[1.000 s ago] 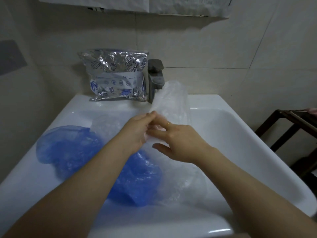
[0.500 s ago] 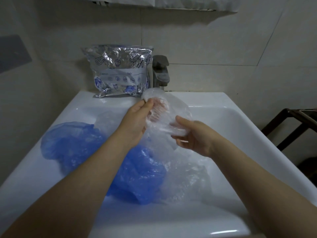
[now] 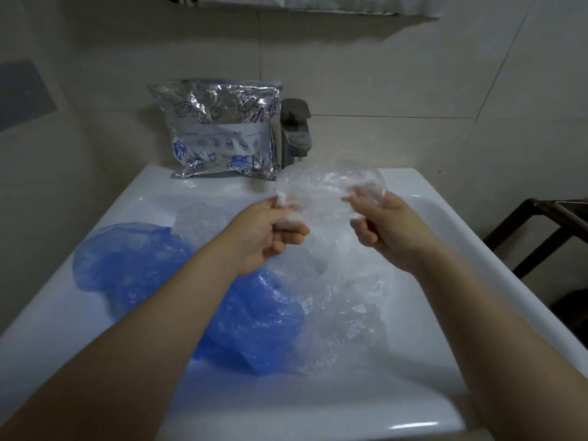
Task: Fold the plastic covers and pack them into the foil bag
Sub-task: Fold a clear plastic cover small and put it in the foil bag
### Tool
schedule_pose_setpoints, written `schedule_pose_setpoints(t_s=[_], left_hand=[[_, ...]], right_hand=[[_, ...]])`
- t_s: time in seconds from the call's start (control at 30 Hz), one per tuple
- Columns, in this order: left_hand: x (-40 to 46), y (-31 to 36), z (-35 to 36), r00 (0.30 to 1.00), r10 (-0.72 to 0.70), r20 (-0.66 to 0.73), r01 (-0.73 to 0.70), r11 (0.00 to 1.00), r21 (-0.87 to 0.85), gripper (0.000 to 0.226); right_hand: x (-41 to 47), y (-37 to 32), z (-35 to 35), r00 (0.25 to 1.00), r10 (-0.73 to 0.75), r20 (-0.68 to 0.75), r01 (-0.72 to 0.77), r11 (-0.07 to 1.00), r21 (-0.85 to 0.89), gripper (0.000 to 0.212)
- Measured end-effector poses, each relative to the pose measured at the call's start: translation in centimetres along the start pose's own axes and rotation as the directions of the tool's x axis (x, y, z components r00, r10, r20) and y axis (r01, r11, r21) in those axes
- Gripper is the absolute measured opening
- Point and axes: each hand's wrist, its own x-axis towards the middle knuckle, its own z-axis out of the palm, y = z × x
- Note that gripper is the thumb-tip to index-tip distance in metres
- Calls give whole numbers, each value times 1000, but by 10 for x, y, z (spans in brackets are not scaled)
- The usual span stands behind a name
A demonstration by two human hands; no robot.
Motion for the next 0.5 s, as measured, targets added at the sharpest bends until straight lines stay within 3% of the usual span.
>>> schedule_pose_setpoints(t_s=[0.1,0.2,0.3,0.37,0.5], left_hand=[[-3,4,6,999,-5,36,18,923,-385,30],[-5,5,7,995,49,85,8,824,-567,27],[-6,3,7,989,101,108,-37,877,-479,22],[-3,1,6,991,115,68,-84,931,-357,14],[4,-6,3,997,80,-5,-80,989,-128,8]], right_hand=[[-1,-2,3,997,42,63,-61,935,348,6],[-1,-1,6,993,84,89,-114,892,438,18],[0,0,5,991,95,94,-128,882,453,22],[0,1,3,990,60,125,-103,921,375,27],[3,7,3,997,64,34,-68,984,165,10]])
